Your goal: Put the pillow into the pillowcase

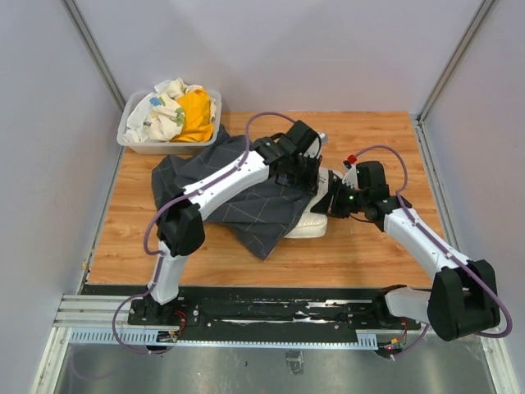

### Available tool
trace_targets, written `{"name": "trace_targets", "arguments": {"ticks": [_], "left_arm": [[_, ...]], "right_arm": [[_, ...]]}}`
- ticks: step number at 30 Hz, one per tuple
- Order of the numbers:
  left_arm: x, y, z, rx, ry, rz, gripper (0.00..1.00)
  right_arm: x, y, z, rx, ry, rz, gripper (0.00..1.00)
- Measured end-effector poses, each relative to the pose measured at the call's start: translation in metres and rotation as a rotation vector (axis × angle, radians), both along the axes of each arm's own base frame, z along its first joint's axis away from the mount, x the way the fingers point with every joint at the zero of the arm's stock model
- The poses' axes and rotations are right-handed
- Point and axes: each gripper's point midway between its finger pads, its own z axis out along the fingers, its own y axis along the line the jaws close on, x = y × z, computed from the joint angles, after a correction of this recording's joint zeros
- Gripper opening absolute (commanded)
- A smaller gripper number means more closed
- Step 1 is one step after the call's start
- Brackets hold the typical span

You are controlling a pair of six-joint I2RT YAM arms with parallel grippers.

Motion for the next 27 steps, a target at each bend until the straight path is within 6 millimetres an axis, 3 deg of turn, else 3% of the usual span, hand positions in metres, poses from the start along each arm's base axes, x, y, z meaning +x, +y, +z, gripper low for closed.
{"name": "trace_targets", "arguments": {"ticks": [3, 5, 8, 11, 16, 20, 22, 27], "left_arm": [[-0.009, -0.008, -0.033, 0.066, 0.029, -0.019, 0.0], [-0.013, -0.009, -0.047, 0.095, 0.036, -0.025, 0.0], [-0.015, -0.009, -0.055, 0.107, 0.035, -0.024, 0.0], [-0.014, -0.008, -0.06, 0.119, 0.031, -0.017, 0.0], [-0.016, -0.006, -0.064, 0.13, 0.031, -0.018, 0.0], [-0.018, -0.002, -0.071, 0.151, 0.038, -0.022, 0.0], [-0.018, -0.002, -0.072, 0.153, 0.038, -0.025, 0.0], [-0.018, -0.002, -0.072, 0.154, 0.036, -0.03, 0.0]], "right_arm": [[0.0, 0.0, 0.0, 0.003, 0.007, -0.005, 0.03], [-0.002, -0.001, -0.004, -0.004, 0.026, -0.006, 0.15], [-0.006, -0.002, -0.009, -0.016, 0.056, -0.011, 0.32], [-0.008, -0.007, -0.006, -0.034, 0.047, -0.026, 0.39], [-0.019, -0.023, 0.018, -0.067, -0.032, -0.083, 0.4], [-0.025, -0.044, 0.043, -0.076, -0.15, -0.17, 0.34], [-0.033, -0.055, 0.039, -0.085, -0.161, -0.211, 0.31], [-0.055, -0.069, 0.001, -0.121, -0.068, -0.255, 0.29]]}}
